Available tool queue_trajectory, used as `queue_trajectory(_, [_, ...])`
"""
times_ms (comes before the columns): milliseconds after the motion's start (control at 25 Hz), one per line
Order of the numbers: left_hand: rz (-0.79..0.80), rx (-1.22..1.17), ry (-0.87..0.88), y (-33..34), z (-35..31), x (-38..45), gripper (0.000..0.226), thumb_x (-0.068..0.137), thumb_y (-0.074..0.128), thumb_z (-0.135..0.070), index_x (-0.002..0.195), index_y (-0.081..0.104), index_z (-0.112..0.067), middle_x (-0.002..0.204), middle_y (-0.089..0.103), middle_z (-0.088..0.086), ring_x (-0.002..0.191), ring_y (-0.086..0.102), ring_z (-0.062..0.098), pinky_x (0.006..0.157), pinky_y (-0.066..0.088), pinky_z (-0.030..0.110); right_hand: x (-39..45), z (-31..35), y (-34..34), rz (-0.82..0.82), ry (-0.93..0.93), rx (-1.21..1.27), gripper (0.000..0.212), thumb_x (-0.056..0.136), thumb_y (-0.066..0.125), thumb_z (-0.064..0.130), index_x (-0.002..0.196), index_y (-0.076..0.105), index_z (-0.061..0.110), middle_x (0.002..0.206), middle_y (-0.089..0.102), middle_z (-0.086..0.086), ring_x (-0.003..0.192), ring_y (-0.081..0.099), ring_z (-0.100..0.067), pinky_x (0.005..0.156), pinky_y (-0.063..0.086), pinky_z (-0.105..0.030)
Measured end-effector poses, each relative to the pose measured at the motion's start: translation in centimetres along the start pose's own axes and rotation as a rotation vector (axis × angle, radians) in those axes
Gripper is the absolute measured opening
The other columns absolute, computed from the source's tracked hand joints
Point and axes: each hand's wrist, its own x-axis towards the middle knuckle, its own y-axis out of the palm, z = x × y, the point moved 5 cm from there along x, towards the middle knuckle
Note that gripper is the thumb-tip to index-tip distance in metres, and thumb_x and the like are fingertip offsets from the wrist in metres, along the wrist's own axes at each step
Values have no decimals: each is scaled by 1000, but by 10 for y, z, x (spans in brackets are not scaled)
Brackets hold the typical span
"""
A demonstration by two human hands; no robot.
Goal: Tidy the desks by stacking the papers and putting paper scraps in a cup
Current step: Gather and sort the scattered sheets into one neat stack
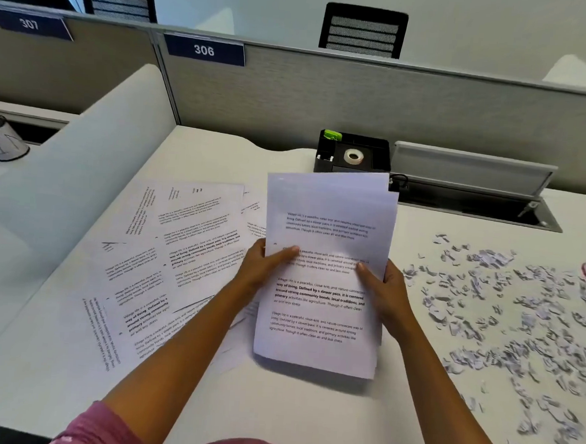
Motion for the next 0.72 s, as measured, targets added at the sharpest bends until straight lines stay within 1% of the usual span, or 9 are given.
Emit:
queue_trajectory(80, [133, -76, 25, 3, -18, -6, 48, 77, 81, -29, 119, 64, -13, 112, 72, 10, 97, 72, 27, 83, 59, 44, -1, 20, 7, 28, -1, 64, 27, 89, 71, 18, 115, 67, 13, 106, 75, -5, 93, 73, -26, 76, 60, -39])
queue_trajectory(120, [156, -74, 53, 4, -26, -10, 46, 78, 81, -27, 119, 64, -13, 110, 73, 10, 97, 72, 28, 83, 58, 46, -2, 29, 10, 42, 5, 77, 26, 86, 73, 16, 111, 68, 12, 103, 76, -5, 92, 73, -27, 74, 60, -37])
queue_trajectory(160, [148, -66, 82, 3, -33, -13, 46, 78, 81, -26, 119, 64, -11, 108, 74, 9, 96, 72, 30, 82, 58, 49, -2, 37, 14, 62, 6, 74, 25, 84, 75, 15, 108, 69, 11, 101, 76, -5, 91, 73, -28, 71, 60, -36])
queue_trajectory(240, [68, -15, 168, -2, -49, -20, 43, 79, 81, -25, 115, 65, -9, 102, 75, 9, 89, 74, 30, 77, 60, 50, -1, 52, 23, 93, -26, 52, 23, 82, 76, 14, 105, 70, 12, 97, 77, -3, 90, 74, -27, 70, 60, -34])
queue_trajectory(320, [-18, 41, 277, -5, -68, -26, 33, 81, 78, -24, 110, 67, -14, 97, 75, 4, 83, 74, 25, 71, 62, 42, 1, 69, 32, 93, -101, 46, 23, 82, 75, 10, 103, 70, 17, 95, 77, 1, 87, 74, -21, 71, 61, -32])
queue_trajectory(400, [-67, 71, 367, -9, -86, -32, 22, 84, 75, -23, 105, 67, -25, 95, 74, -5, 80, 73, 19, 66, 61, 31, 3, 85, 40, 80, -191, 33, 27, 84, 73, 5, 105, 68, 21, 97, 74, 8, 84, 73, -11, 69, 60, -26])
queue_trajectory(480, [-78, 98, 443, -11, -99, -37, 23, 84, 75, -22, 102, 65, -33, 97, 72, -12, 81, 71, 14, 65, 60, 25, 5, 97, 46, 71, -251, 30, 30, 85, 71, 2, 106, 65, 22, 101, 71, 10, 84, 72, -7, 68, 59, -25])
queue_trajectory(640, [-80, 83, 440, -15, -106, -38, 29, 80, 78, -27, 101, 64, -39, 98, 71, -14, 83, 70, 14, 64, 58, 22, 9, 102, 49, 63, -242, 58, 31, 82, 76, 7, 102, 68, 29, 97, 73, 10, 84, 72, -11, 66, 60, -28])
queue_trajectory(720, [-71, 68, 404, -15, -97, -37, 33, 76, 81, -31, 103, 65, -38, 99, 72, -12, 86, 70, 16, 66, 59, 25, 9, 96, 50, 73, -221, 70, 32, 81, 76, 7, 103, 68, 28, 97, 73, 9, 84, 72, -14, 66, 59, -29])
